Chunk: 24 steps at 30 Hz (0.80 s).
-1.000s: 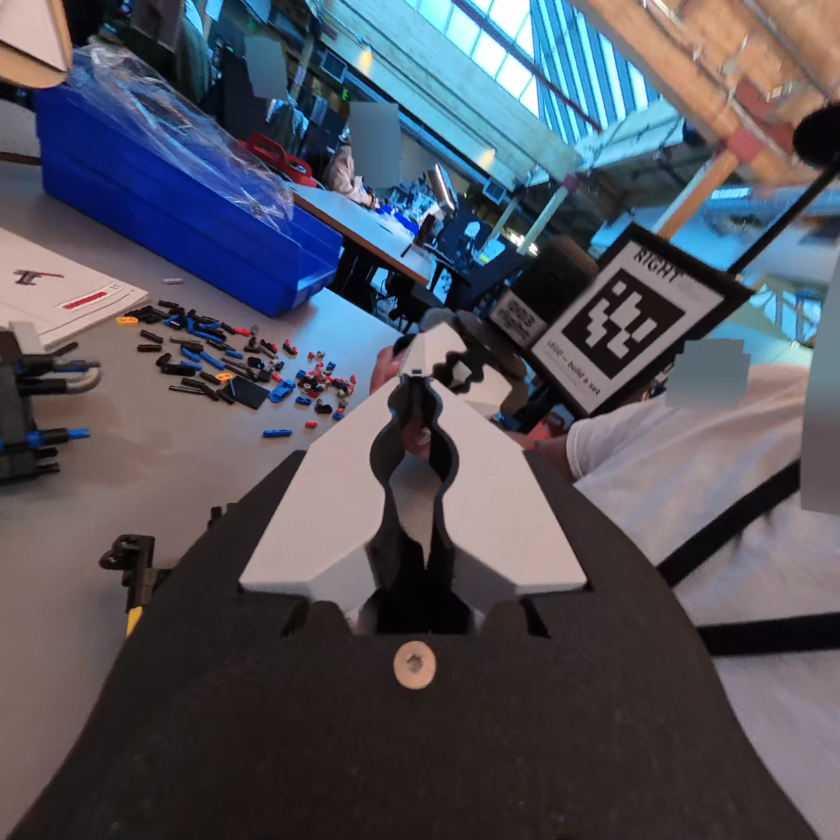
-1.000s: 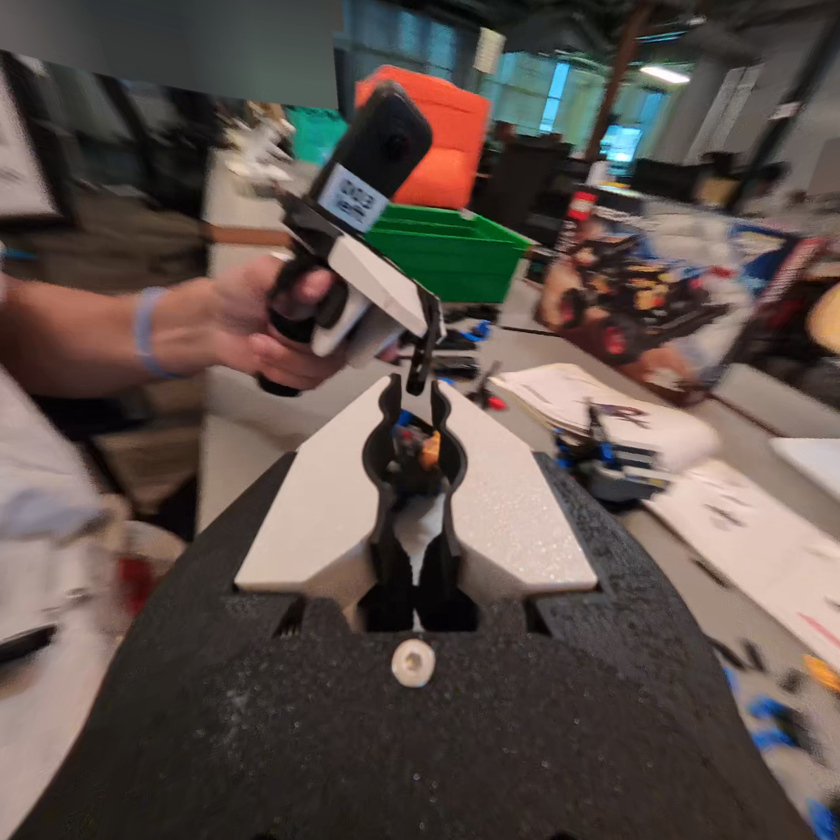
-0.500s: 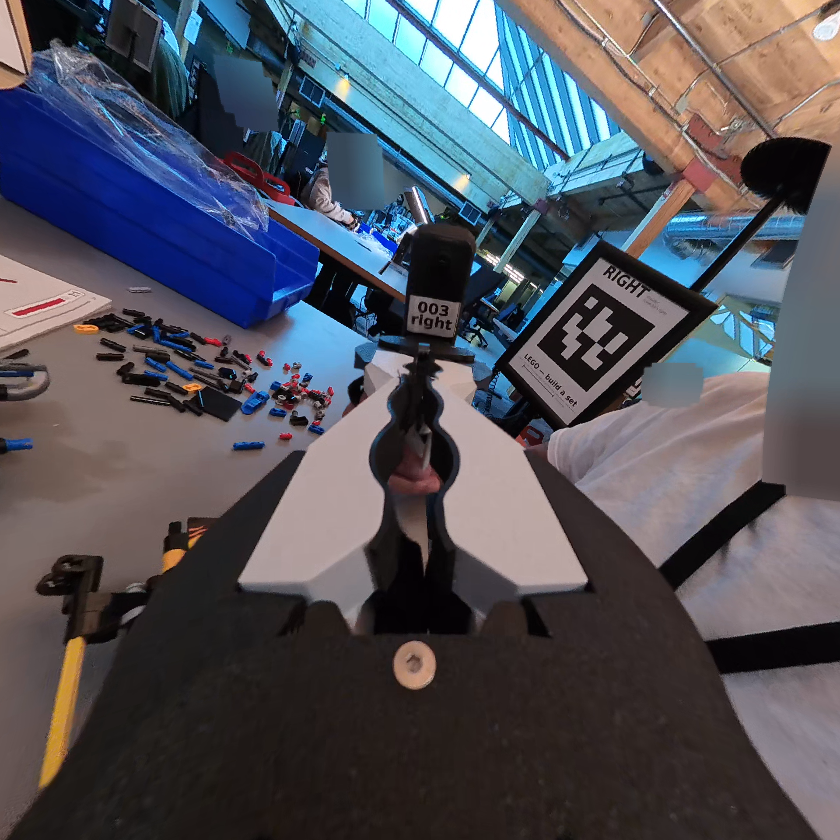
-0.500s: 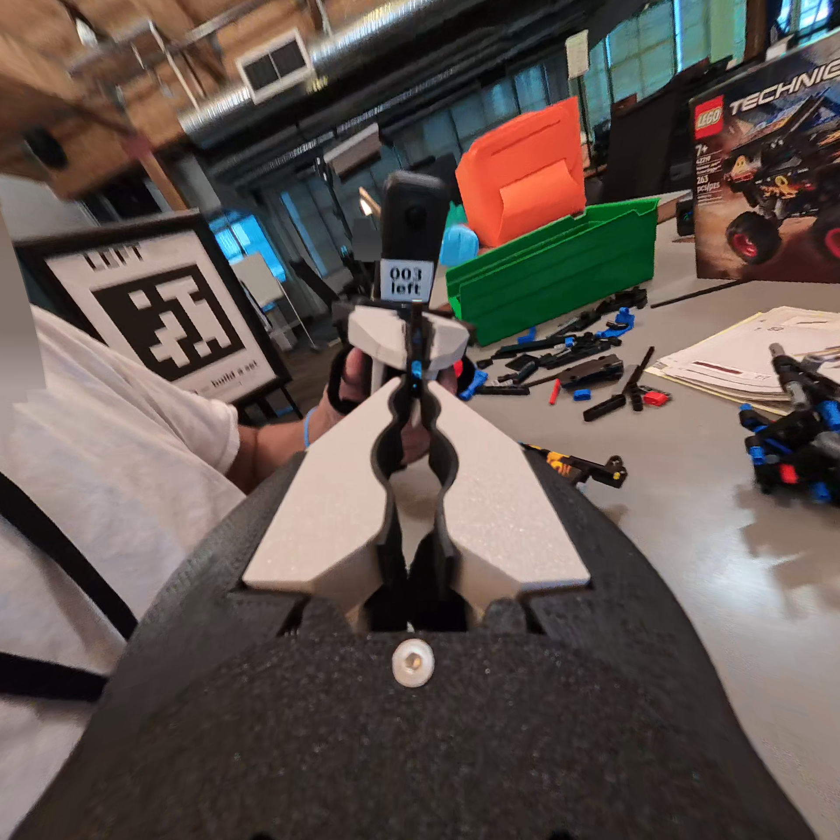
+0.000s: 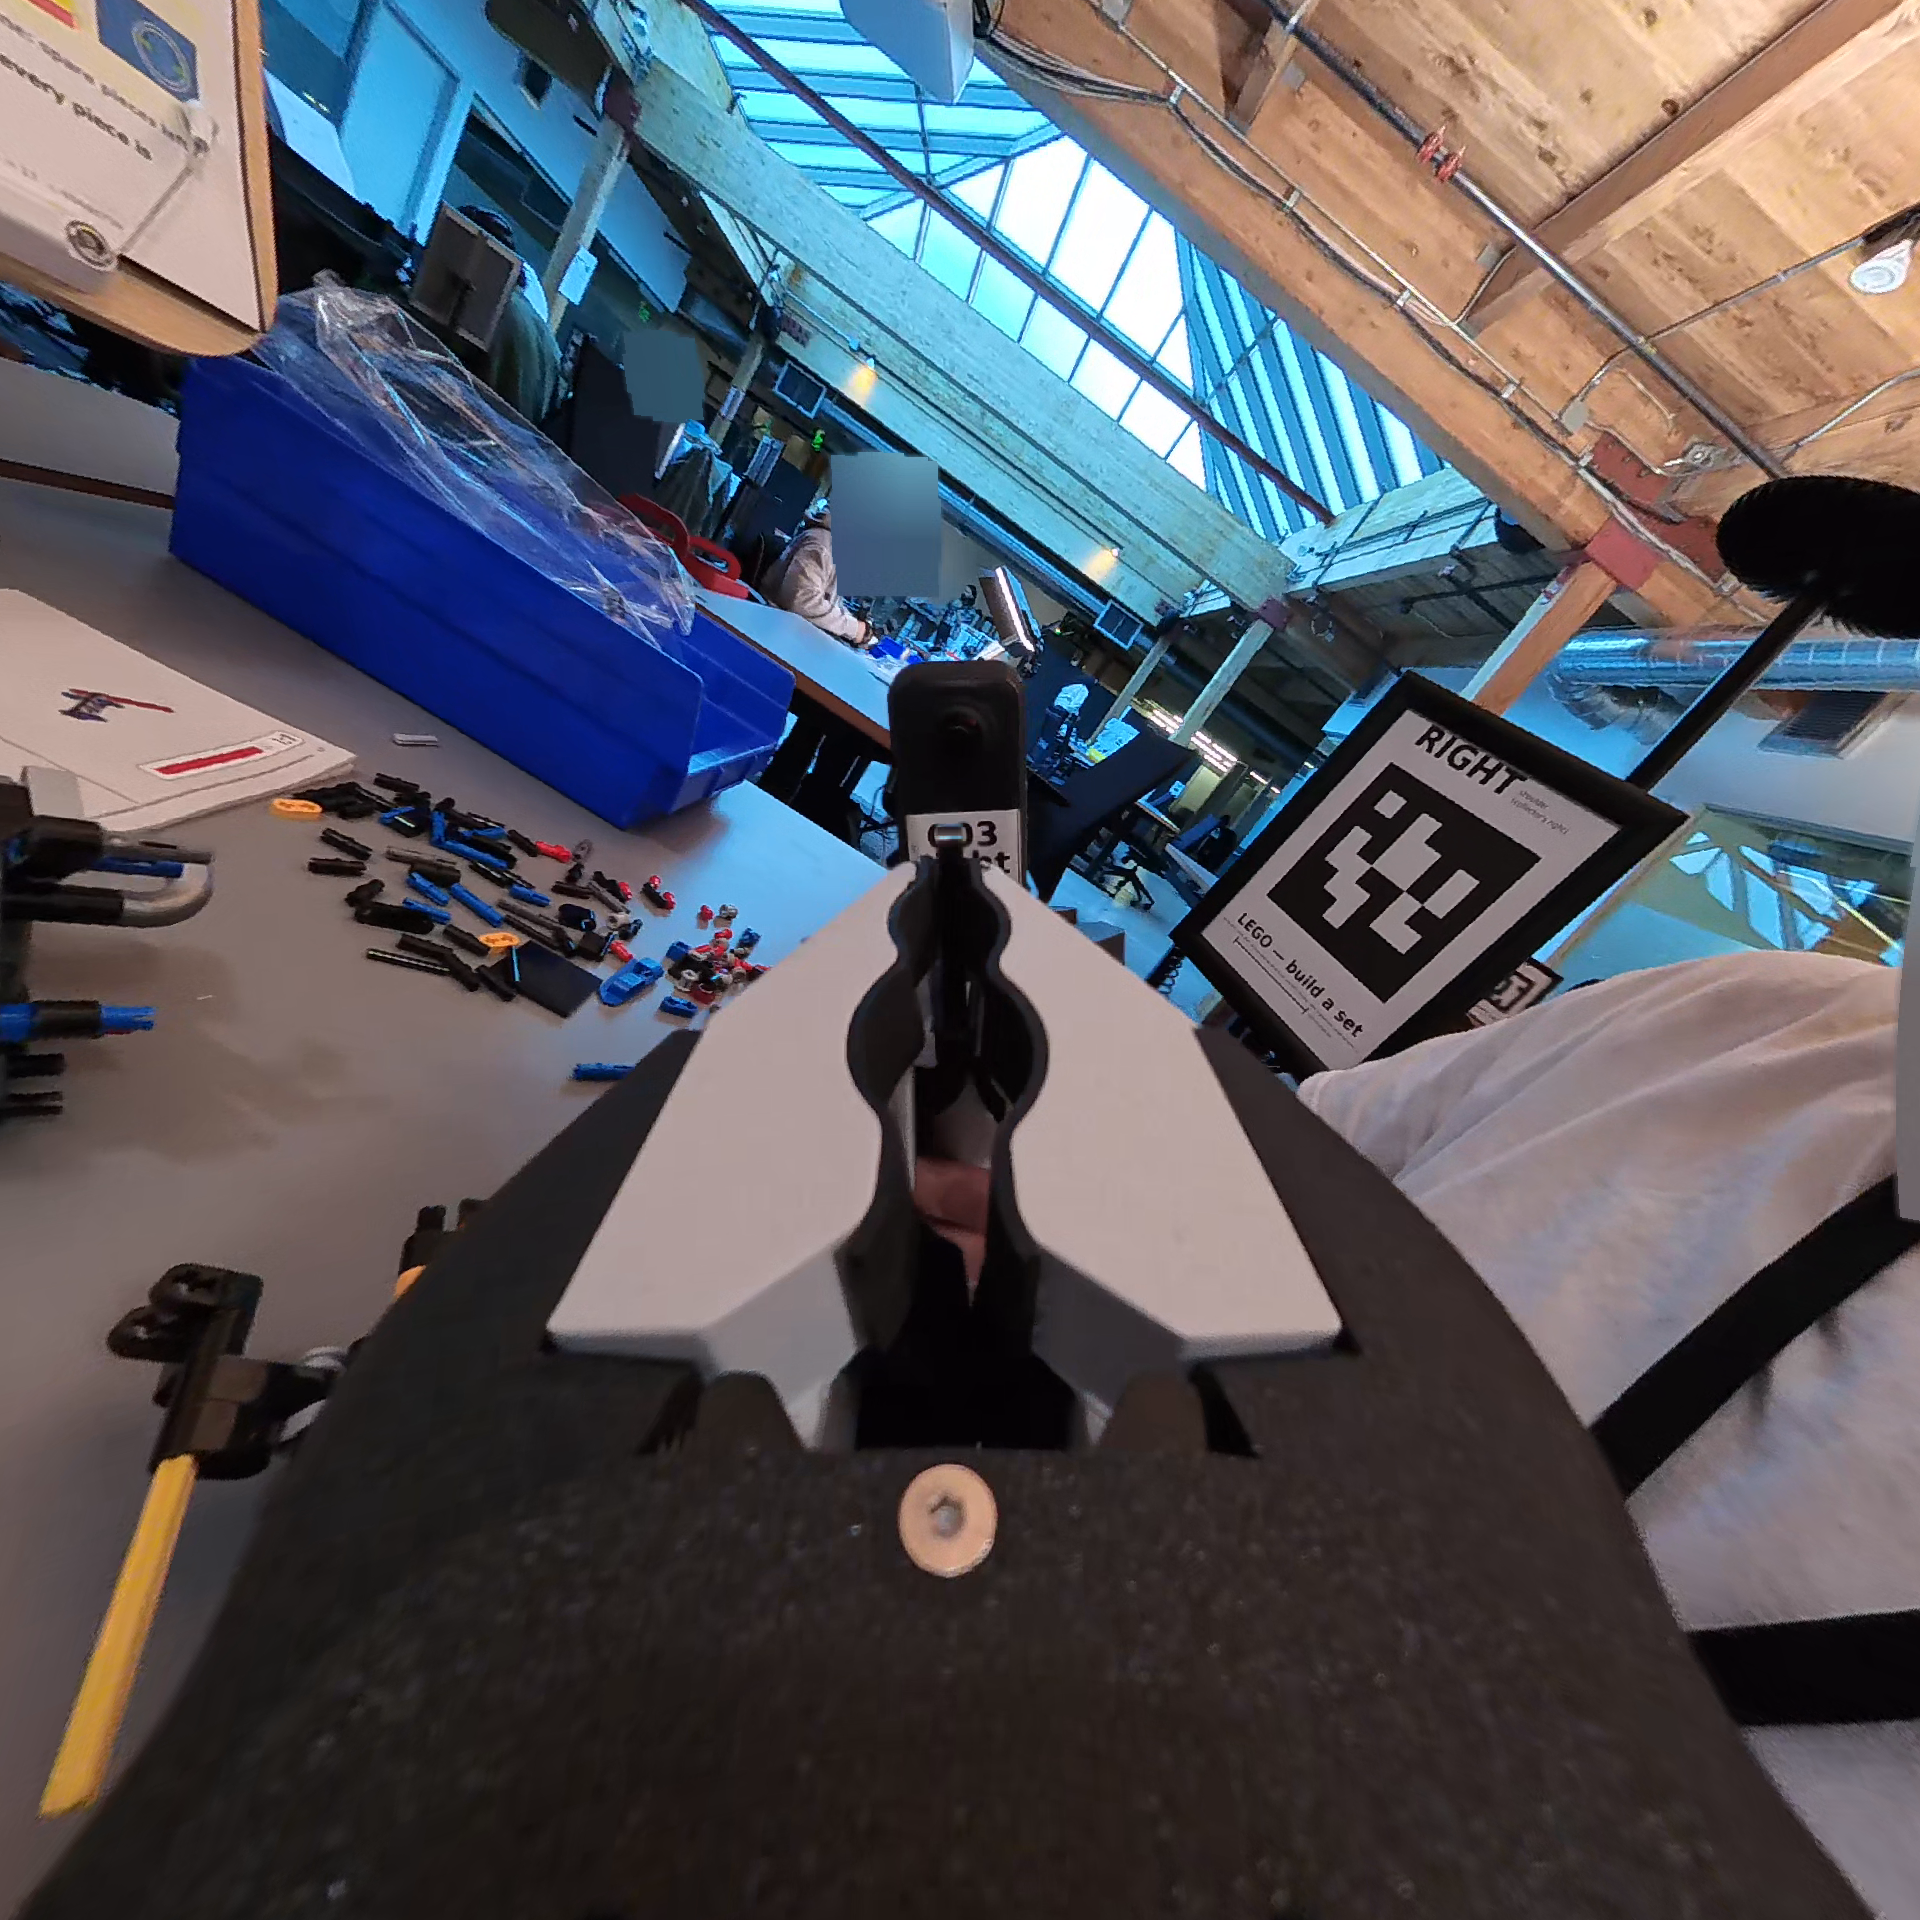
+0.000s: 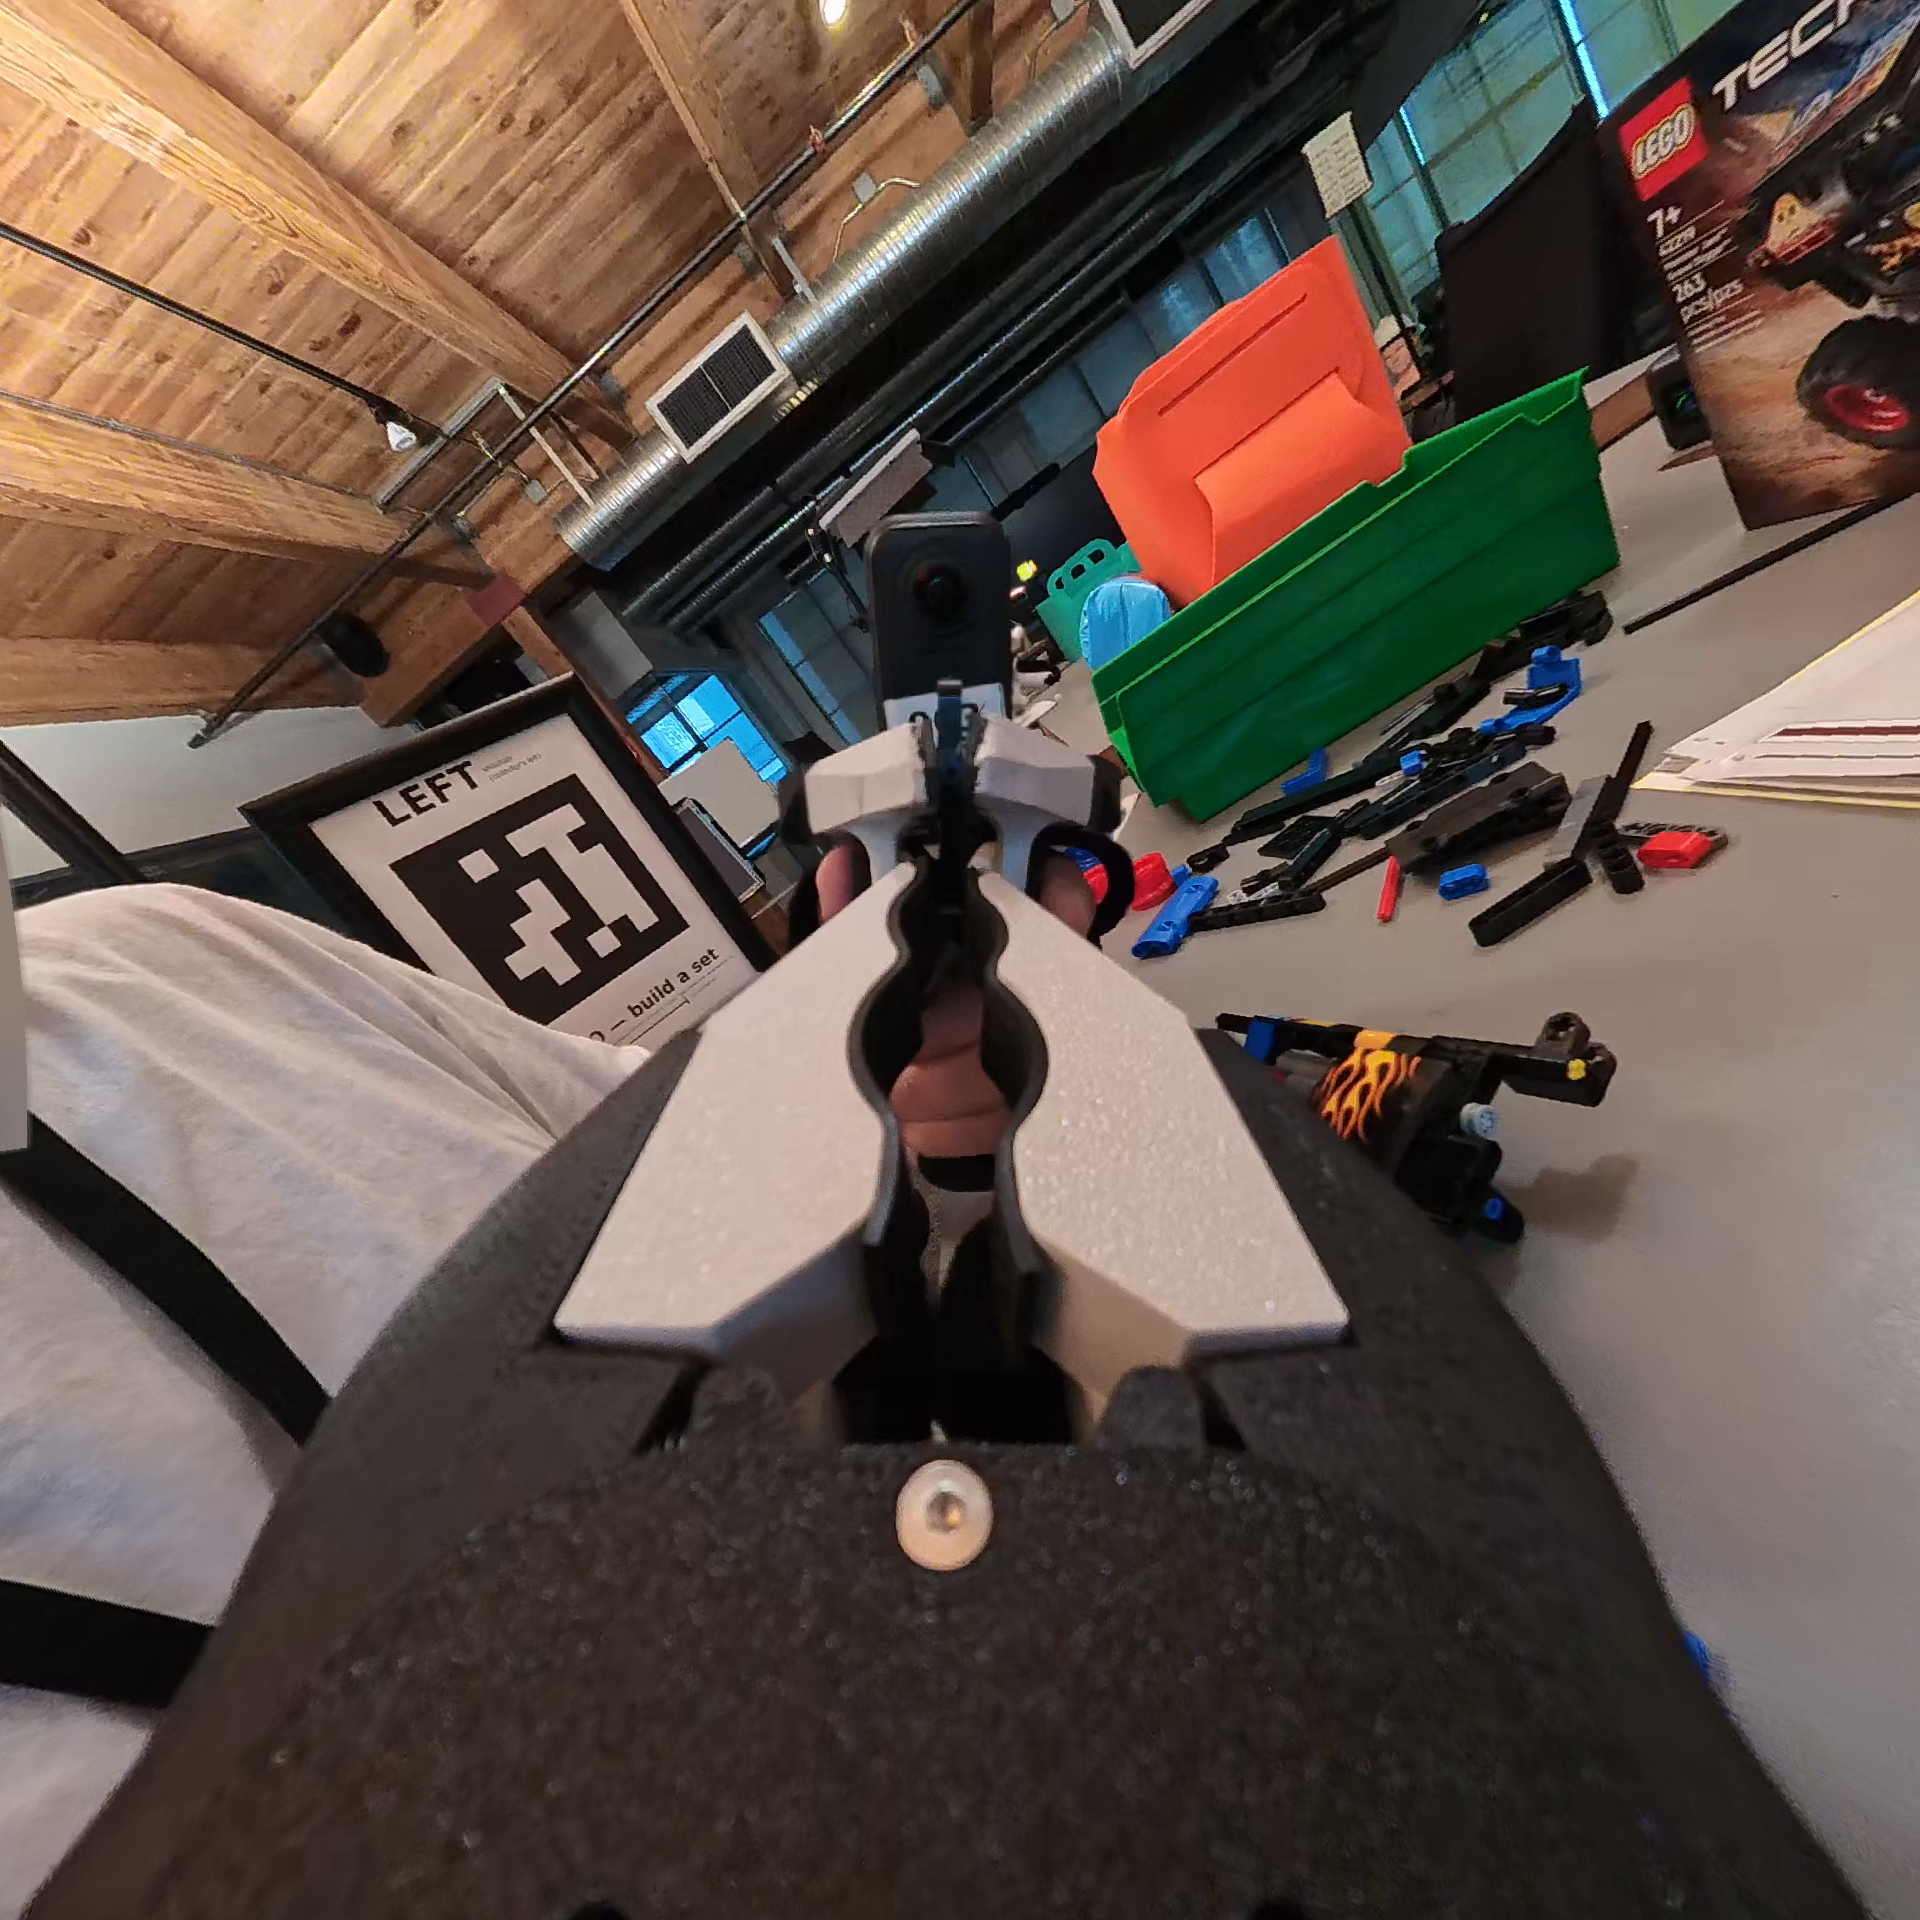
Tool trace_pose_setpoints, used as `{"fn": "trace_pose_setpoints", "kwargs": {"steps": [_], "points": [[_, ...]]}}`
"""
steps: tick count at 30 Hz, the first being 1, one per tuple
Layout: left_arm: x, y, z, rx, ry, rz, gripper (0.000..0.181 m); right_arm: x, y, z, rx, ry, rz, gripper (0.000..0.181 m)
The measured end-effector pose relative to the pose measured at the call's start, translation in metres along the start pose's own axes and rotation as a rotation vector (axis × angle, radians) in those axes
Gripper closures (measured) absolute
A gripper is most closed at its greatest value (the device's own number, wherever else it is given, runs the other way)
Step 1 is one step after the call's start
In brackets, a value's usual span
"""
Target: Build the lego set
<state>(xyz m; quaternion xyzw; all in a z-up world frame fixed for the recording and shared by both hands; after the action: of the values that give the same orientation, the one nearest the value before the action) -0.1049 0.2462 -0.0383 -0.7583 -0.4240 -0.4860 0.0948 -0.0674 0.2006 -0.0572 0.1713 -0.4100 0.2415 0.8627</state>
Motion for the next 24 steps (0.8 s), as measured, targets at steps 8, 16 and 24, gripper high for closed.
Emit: {"fn": "trace_pose_setpoints", "kwargs": {"steps": [8,16,24], "points": [[0.0003,0.001,-0.0037,0.092,0.094,0.077,0.18,-0.0015,0.0002,0.0003,0.008,0.014,-0.021,0.18],[0.0016,-0.0001,-0.0051,0.104,0.109,0.08,0.179,0.0018,-0.0016,0.0,0.035,0.047,-0.041,0.18],[0.0025,-0.0021,-0.0026,0.088,0.078,0.037,0.179,0.0019,-0.0022,-0.0029,0.04,0.071,-0.051,0.18]]}}
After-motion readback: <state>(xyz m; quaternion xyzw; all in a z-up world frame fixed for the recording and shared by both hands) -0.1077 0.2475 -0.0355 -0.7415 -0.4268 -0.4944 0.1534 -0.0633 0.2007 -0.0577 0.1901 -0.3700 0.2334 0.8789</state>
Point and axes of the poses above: each gripper's, where its closed fingertips meet, y out along the fingers, x out of its top, z = x × y across the jaws, the point moved 5 cm from there along -y, back along the fingers, and after that the axes turned 10 degrees about -x, right-handed, at the moved point
